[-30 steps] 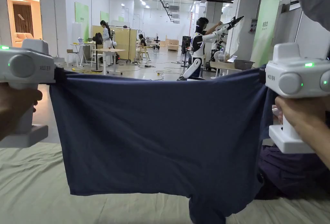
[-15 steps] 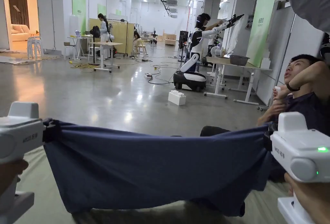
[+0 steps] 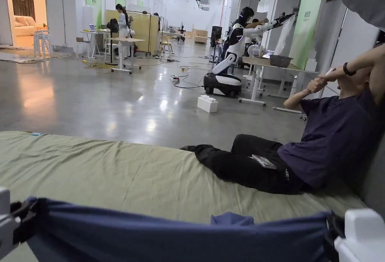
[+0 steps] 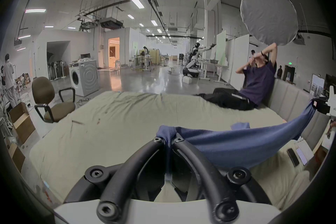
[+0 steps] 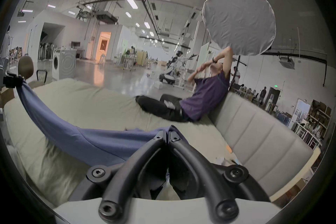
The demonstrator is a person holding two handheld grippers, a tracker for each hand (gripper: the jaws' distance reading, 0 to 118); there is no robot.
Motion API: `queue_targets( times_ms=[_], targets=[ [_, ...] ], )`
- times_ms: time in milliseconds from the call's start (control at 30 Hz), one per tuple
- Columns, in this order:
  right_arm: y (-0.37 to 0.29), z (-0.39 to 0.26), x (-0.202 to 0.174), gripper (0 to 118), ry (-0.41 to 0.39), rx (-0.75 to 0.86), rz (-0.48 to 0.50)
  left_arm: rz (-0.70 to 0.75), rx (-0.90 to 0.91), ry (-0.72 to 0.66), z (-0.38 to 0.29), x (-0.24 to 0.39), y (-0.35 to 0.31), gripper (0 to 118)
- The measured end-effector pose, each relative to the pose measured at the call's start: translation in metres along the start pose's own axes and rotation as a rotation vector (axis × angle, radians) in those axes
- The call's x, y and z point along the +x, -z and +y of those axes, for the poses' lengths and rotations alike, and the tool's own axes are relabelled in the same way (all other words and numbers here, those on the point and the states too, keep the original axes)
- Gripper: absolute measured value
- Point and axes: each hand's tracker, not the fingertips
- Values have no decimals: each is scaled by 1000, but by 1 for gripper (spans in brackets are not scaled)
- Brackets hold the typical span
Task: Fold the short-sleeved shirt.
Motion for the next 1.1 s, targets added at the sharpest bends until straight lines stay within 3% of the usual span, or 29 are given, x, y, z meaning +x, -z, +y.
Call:
queue_targets(
  times_ms=[433,500,633,967,1100],
  targets=[
    [-42,-148,-29,1,11,-470,144,-11,-373,-10,-139,-2,-34,5],
    [-40,-158,-35,1,-38,-472,151,-20,-399,-25,-150,-5,-33,5],
    [-31,-180,-40,1,-29,-545,168,-8,-478,-24,-171,-12,-23,5],
    [-3,-219,-63,1,-97,-693,185,4,-729,92,-196,-4,15,6],
    [9,-232,-72,2,-114,-764,190,19,-834,79,-218,-1,28,6]
  ],
)
